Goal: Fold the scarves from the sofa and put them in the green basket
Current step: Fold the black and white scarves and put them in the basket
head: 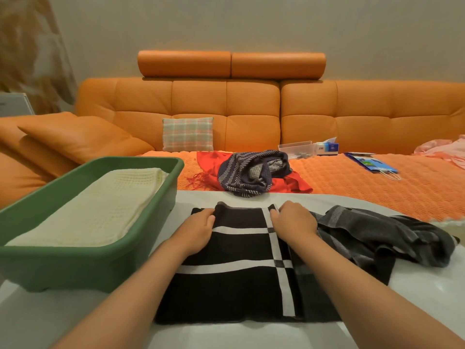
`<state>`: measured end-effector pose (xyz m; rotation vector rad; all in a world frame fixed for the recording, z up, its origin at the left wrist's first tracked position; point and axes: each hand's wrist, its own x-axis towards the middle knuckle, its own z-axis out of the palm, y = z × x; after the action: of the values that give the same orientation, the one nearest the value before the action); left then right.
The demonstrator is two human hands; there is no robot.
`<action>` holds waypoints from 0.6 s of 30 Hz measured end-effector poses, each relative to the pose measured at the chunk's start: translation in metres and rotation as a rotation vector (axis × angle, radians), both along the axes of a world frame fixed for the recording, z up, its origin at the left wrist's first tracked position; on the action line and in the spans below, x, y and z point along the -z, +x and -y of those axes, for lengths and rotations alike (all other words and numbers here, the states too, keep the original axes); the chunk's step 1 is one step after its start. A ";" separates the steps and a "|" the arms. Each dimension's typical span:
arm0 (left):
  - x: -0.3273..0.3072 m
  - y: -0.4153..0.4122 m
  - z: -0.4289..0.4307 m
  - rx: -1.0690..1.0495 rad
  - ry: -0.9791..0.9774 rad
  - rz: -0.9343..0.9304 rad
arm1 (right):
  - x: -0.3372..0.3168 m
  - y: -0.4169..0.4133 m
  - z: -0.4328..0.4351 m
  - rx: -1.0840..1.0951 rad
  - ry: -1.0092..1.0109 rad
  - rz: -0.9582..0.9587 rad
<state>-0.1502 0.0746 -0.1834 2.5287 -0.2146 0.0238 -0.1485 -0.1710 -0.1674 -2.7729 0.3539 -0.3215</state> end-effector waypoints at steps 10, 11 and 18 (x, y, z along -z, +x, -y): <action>0.009 0.023 -0.014 0.003 0.300 -0.048 | 0.013 0.026 0.006 0.140 0.084 0.139; 0.010 0.024 -0.014 -0.003 0.367 -0.068 | 0.015 0.027 0.010 0.121 0.049 0.142; 0.005 0.024 -0.006 -0.061 0.657 0.006 | 0.020 0.020 0.015 -0.059 -0.003 0.094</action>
<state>-0.1265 0.0810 -0.1881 3.1892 -0.1648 -0.0194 -0.1286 -0.1863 -0.1874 -2.7531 0.2476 -0.4363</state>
